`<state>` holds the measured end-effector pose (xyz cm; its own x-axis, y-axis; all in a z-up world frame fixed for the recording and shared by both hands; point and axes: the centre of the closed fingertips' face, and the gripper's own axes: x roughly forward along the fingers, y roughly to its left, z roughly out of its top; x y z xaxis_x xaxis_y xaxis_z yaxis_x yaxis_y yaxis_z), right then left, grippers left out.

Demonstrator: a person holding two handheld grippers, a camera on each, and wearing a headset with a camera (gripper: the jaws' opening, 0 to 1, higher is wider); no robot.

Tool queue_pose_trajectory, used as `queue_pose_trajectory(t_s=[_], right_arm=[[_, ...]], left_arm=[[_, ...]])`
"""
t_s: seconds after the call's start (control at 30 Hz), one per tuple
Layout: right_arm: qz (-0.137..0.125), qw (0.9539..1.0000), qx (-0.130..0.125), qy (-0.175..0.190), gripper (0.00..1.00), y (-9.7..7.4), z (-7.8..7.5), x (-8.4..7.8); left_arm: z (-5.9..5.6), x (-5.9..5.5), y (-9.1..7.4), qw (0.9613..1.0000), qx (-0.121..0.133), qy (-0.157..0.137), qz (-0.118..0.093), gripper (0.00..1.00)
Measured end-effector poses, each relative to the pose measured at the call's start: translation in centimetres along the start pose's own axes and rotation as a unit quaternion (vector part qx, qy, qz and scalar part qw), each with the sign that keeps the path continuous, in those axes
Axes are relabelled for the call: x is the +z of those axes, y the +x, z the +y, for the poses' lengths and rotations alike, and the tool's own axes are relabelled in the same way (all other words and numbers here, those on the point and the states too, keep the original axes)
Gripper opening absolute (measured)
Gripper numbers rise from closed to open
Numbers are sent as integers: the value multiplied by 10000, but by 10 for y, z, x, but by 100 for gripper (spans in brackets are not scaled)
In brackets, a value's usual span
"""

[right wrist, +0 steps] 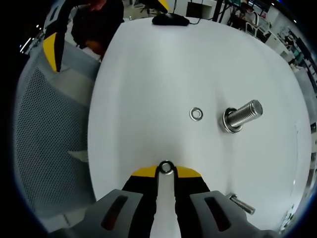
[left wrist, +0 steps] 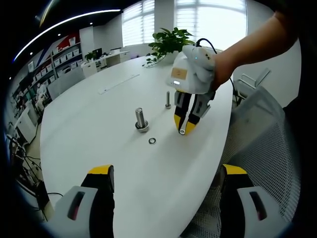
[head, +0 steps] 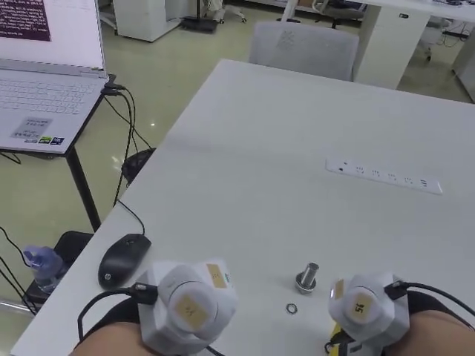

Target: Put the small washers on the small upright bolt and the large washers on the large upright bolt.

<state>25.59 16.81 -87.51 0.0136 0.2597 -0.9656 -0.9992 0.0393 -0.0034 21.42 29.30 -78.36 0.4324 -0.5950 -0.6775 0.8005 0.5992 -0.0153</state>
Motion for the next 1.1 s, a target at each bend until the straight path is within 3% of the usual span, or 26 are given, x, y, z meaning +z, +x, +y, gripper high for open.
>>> queue_pose_trajectory(t_s=[0.27,0.63,0.67,1.1], right_arm=[[-44,9995,-64,290,12,-20,-9,-16],[-5,9979,-230,608,12,-50,-22,-49],[-1,9977,-231,637,12,-51,-23,-51],[19,9959,-295,850,13,-59,-33,-63]], left_arm=[[0,3,1,10000,28,14,-30,89],[5,3,0,9999,106,-23,-98,92],[8,4,0,9997,207,-38,-132,95],[4,6,0,9999,129,-33,-90,91]])
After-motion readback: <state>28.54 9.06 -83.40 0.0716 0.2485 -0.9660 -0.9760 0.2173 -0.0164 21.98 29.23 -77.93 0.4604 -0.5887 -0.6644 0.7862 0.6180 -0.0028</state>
